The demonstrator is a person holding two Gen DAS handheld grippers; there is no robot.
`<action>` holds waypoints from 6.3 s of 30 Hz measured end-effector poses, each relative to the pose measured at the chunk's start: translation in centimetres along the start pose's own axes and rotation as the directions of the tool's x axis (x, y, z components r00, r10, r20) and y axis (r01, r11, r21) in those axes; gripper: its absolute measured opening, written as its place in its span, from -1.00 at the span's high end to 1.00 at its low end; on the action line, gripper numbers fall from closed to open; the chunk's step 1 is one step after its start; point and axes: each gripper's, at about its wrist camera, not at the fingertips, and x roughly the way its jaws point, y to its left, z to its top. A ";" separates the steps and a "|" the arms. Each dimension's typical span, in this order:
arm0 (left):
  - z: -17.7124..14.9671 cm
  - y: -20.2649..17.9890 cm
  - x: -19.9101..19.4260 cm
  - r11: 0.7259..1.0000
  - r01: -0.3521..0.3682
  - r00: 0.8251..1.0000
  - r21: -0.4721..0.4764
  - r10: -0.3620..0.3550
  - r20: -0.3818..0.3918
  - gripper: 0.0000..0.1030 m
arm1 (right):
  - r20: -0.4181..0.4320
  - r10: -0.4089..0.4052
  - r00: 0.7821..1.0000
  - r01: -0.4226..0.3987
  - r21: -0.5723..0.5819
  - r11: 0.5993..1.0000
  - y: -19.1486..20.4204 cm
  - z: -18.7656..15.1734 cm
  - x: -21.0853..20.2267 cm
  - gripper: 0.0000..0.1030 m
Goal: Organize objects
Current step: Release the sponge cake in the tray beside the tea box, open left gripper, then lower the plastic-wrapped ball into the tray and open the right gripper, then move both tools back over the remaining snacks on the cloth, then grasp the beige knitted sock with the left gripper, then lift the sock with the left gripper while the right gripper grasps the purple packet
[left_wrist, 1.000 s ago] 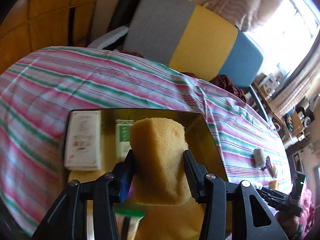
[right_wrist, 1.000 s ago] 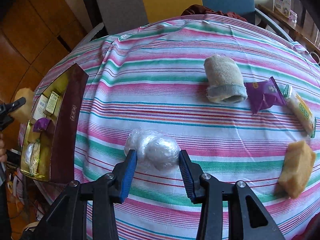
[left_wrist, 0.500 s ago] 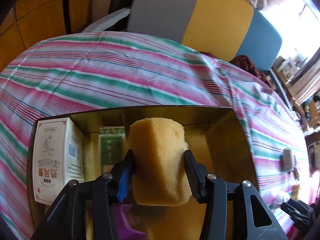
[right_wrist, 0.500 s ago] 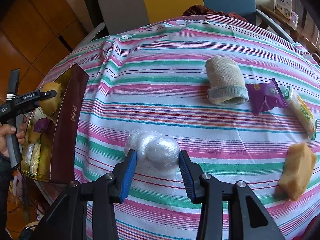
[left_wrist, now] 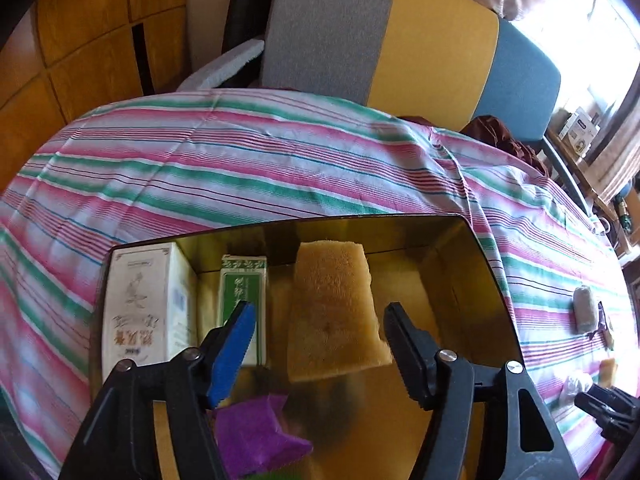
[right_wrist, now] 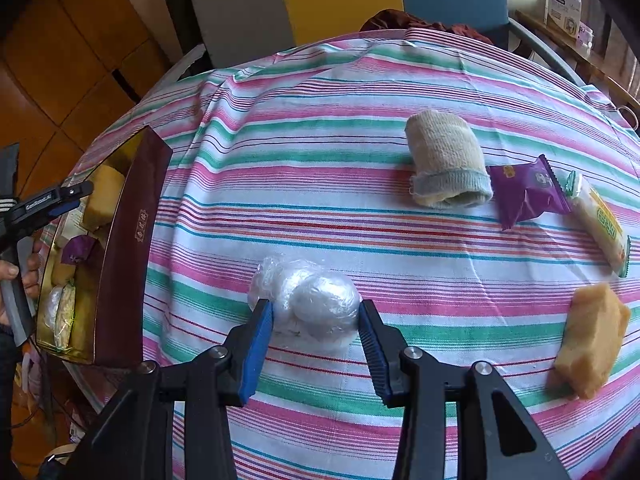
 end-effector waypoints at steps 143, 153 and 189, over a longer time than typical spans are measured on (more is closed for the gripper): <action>-5.2 -33.9 2.2 0.881 0.314 0.948 0.354 -0.270 -0.170 -0.50 | 0.214 -0.231 0.949 -0.012 0.756 0.654 -21.6 -1.7 -8.2 -0.60; -3.3 -38.8 6.7 0.894 0.322 0.943 0.311 -0.276 -0.184 -0.52 | 0.215 -0.211 0.954 -0.021 0.748 0.664 -21.7 -1.4 -8.0 -0.60; -10.9 -25.3 -1.7 0.879 0.337 0.941 0.337 -0.305 -0.147 -0.06 | 0.104 -0.012 0.995 -0.056 0.628 0.776 -15.4 5.5 -0.8 -0.53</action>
